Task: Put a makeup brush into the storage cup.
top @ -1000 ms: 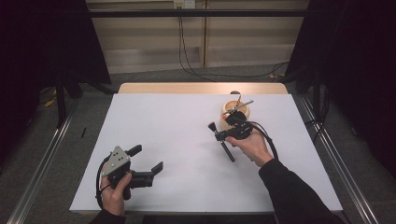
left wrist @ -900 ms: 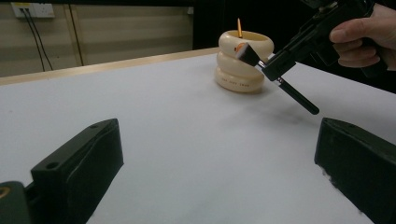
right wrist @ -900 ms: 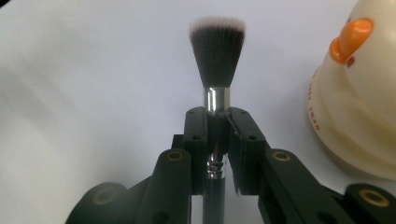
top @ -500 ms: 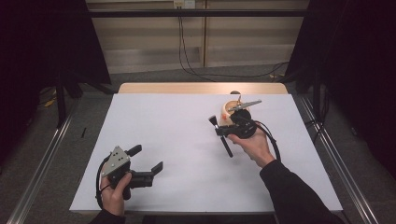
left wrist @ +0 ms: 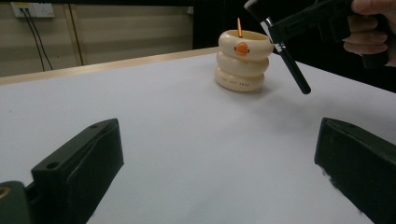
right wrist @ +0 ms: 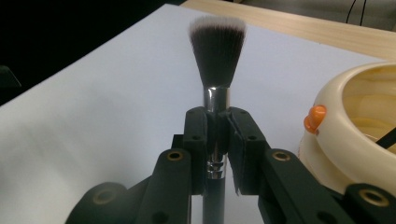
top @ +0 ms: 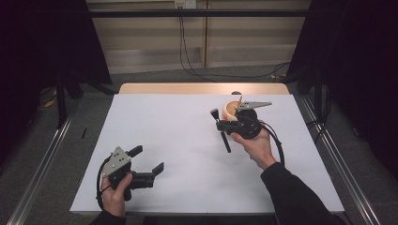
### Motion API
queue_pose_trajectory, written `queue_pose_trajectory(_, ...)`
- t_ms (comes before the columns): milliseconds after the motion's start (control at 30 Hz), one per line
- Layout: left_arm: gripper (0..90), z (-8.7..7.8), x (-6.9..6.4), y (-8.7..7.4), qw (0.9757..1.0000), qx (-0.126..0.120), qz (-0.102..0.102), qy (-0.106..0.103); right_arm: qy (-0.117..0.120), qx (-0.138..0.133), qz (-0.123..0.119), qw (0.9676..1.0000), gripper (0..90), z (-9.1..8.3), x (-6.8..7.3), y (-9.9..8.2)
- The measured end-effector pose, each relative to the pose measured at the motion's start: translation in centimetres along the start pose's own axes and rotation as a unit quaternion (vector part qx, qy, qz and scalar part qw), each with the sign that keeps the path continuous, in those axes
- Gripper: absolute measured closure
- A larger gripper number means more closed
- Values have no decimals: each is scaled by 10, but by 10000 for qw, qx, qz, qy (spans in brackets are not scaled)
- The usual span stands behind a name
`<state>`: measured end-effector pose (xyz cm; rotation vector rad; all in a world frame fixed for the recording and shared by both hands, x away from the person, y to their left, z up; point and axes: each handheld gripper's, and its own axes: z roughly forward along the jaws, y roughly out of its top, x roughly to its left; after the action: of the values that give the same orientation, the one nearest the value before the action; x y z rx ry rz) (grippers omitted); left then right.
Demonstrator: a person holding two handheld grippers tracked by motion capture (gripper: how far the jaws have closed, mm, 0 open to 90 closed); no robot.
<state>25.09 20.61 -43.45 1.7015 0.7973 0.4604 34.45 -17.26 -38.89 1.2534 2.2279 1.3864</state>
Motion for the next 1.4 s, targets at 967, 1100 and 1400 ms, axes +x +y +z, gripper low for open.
queue_pose_trajectory(967, 10, 0, 1, -1, 10000, 4, 0, 25, 240, -1522, -314, 9876, 787, -33, 5, 3)
queue_pose_trajectory(1100, 10, 0, 1, -1, 10000, 23, 40, -2, 270, -1563, -283, 9869, 787, -33, 5, 1)
queue_pose_trajectory(1400, 10, -1, 1, 0, 10000, 0, 11, -11, 339, -1621, -254, 9859, 787, -37, 2, 2)
